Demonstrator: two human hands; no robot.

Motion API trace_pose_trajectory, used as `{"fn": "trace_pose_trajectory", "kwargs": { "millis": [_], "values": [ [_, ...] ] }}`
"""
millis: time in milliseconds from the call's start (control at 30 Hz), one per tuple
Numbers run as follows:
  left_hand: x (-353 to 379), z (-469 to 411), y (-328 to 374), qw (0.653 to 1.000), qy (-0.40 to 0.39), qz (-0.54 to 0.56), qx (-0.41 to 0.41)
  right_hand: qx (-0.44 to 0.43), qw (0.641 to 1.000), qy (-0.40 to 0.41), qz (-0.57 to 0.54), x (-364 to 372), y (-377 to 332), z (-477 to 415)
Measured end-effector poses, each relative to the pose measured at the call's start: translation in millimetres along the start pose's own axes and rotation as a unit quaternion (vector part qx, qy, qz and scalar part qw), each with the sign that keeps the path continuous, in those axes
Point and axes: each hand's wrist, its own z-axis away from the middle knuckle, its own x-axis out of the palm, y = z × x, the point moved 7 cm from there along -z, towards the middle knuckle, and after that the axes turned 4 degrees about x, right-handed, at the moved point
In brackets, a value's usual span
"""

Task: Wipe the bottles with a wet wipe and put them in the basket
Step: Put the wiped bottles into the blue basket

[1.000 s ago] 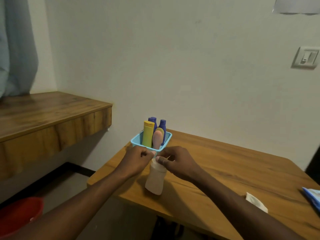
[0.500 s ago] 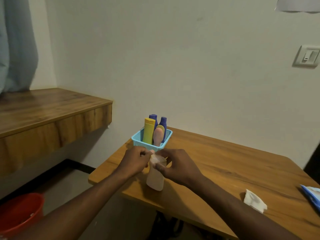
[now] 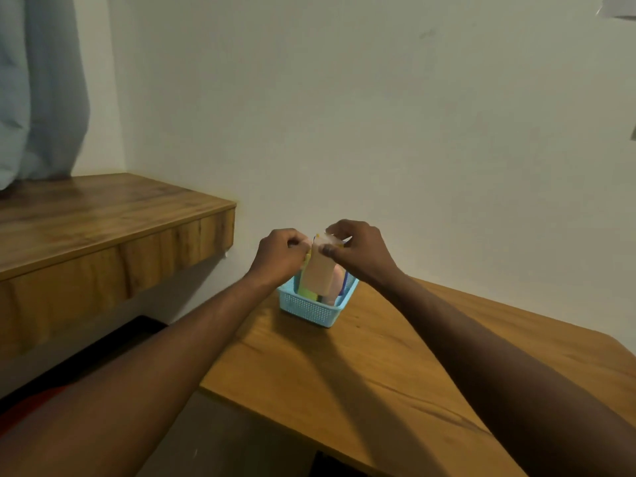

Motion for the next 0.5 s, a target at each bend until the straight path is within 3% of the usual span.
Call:
{"fn": "trace_pose_trajectory", "kwargs": {
  "millis": [500],
  "values": [
    [15.6,-14.8,-78.0,0.997,-0.037,-0.019,-0.061,0.012,0.998,-0.058,0.035,92.1,47.2,-30.0]
  ]
}}
